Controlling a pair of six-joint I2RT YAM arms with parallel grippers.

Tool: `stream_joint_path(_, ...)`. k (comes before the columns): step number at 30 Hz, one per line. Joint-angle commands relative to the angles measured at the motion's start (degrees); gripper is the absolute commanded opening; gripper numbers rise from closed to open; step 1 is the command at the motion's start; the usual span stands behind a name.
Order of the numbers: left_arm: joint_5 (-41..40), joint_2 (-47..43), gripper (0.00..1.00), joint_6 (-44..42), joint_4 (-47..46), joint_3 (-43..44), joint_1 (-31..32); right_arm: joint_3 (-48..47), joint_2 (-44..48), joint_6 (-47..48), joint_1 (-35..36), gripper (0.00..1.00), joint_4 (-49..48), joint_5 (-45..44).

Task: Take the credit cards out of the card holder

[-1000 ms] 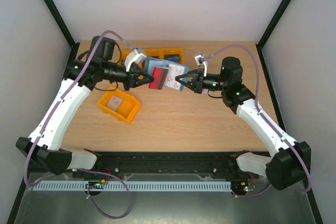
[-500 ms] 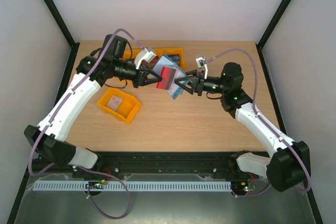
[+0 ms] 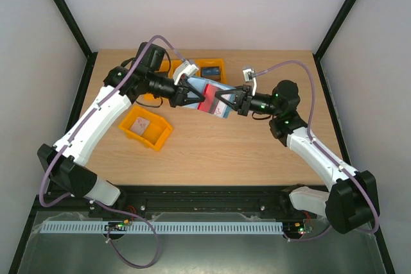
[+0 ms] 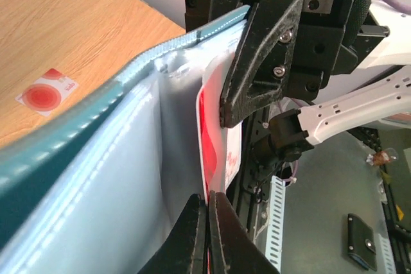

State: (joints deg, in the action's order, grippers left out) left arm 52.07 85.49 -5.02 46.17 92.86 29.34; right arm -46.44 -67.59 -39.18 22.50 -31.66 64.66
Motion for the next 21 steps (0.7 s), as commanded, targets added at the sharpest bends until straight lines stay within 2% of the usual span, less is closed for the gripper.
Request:
stream_joint_path(1,3.3,0.7,0.02,0.9,-2.2,2.2,0.1,-0.3,1.7,1.7,0.2,0.02,-2.1,2.6)
stream_joint_path(4,3.3,0.3,0.14,1.7,-2.8,2.1,-1.2,-1.0,3.0,5.7,0.2,0.02,1.9,4.2)
stream_joint_path(6,3.1,0.1,0.16,3.0,-3.9,1.7,-2.6,-1.4,3.5,6.6,0.2,0.02,2.9,6.4)
stream_joint_path(12,4.0,-0.1,0.15,7.7,-7.3,-1.8,-2.6,-3.0,4.2,8.5,0.2,0.02,5.3,9.4)
stream_joint_path(18,0.1,-0.5,0.14,5.3,-5.6,-1.8,0.1,-4.1,3.8,7.4,0.2,0.02,4.3,8.4)
stream_joint_path(21,1.0,-0.7,0.17,4.7,-4.9,-2.2,0.4,-4.1,3.4,6.6,0.2,0.02,3.6,6.3)
